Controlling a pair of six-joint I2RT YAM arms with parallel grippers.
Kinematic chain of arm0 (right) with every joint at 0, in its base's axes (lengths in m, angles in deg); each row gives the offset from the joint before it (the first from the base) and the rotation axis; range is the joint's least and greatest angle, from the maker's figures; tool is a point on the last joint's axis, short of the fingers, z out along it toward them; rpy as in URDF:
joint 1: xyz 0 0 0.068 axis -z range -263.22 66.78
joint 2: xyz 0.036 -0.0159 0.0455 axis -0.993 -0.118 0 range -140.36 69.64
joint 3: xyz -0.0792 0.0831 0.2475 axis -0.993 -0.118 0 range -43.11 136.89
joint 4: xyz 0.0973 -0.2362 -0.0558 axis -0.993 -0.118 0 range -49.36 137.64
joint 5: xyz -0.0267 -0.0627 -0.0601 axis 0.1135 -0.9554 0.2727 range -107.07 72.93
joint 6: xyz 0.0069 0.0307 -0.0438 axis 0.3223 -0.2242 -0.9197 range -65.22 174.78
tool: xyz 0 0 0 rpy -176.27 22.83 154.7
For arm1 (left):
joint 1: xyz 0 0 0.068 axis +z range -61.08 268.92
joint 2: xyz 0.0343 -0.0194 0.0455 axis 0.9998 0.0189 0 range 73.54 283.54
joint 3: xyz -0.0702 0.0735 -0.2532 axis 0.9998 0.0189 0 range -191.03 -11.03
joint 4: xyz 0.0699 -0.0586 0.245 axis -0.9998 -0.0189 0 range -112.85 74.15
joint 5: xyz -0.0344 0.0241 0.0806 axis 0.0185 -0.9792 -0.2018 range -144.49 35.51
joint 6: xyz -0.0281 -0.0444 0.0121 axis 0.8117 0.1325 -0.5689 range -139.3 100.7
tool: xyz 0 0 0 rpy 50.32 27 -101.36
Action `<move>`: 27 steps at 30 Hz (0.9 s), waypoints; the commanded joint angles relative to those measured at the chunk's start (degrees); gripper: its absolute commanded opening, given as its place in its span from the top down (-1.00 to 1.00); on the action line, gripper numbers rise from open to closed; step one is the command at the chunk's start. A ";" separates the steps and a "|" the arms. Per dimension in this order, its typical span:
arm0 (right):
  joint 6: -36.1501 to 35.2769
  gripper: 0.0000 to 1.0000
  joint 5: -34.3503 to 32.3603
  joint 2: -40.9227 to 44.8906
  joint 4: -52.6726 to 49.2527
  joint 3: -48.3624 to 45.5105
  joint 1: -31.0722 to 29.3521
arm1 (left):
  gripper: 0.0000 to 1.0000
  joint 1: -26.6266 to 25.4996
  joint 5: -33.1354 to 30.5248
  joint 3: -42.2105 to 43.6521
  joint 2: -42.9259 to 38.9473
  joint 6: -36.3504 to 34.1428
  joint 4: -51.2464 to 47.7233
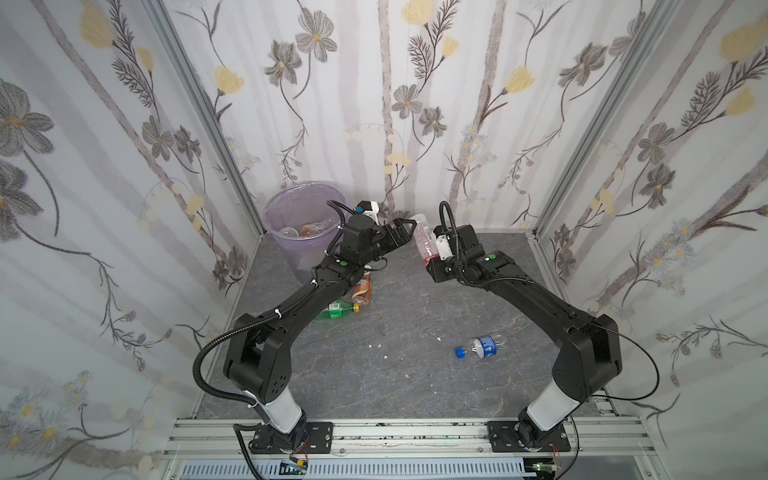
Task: Throw the plastic bottles in the bin
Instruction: 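Raise the red-cap bottle toward the left gripper while the left gripper grasps its end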
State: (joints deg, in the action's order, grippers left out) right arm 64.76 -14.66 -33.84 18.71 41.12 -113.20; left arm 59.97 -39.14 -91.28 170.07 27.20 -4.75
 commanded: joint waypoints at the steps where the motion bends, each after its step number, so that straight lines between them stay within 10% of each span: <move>1: -0.39 0.25 1.54 1.63 0.54 0.93 -0.29 | -1.00 0.45 1.75 -2.28 1.44 -0.14 -0.10; 13: -0.51 0.25 3.51 3.50 1.49 0.50 -2.97 | -1.00 0.40 2.48 -5.54 3.75 -0.35 -0.12; 21: -0.22 0.25 5.43 2.79 2.52 1.20 -3.99 | -0.42 0.39 1.84 -5.50 3.22 -1.40 0.16; 27: -0.61 0.25 6.32 2.67 3.16 1.38 -4.81 | -0.34 0.35 1.78 -5.84 3.54 -1.34 0.42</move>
State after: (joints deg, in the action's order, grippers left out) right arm 64.74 -9.63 -30.87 19.43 42.03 -117.72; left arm 60.36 -36.89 -96.33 173.63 26.06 -5.37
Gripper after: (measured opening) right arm 0.377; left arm 0.666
